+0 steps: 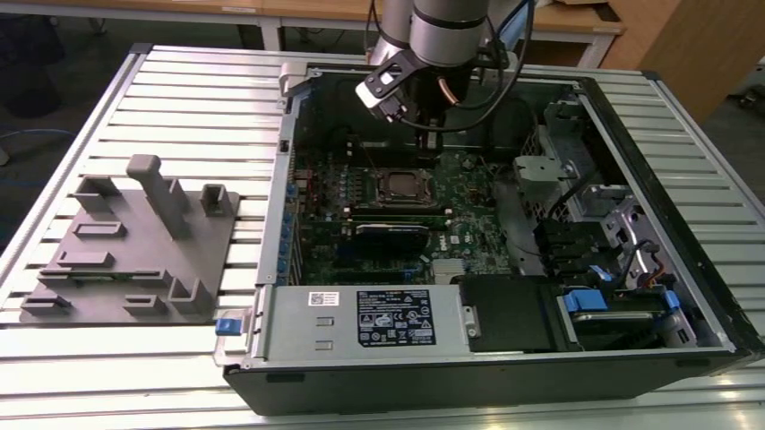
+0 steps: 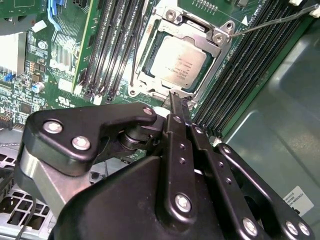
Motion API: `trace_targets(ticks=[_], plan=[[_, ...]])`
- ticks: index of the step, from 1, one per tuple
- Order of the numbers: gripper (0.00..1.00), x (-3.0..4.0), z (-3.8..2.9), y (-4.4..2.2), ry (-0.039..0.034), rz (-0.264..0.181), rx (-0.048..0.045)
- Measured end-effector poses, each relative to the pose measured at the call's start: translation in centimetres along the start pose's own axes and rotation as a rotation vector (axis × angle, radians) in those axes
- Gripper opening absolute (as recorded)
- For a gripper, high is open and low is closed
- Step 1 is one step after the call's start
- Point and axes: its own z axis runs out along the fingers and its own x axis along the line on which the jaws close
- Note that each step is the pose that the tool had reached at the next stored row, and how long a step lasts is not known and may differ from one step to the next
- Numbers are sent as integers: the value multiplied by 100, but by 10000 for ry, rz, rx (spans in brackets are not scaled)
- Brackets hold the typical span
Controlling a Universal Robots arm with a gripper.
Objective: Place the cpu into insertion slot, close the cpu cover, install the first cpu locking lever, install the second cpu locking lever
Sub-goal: 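Close the cpu cover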
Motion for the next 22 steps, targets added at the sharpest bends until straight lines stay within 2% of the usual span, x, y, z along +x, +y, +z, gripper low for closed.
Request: trace_targets(ticks=[4, 22], plan=[[10, -1, 1, -6, 0, 3, -2], [10, -15, 16, -130, 12, 1, -90]])
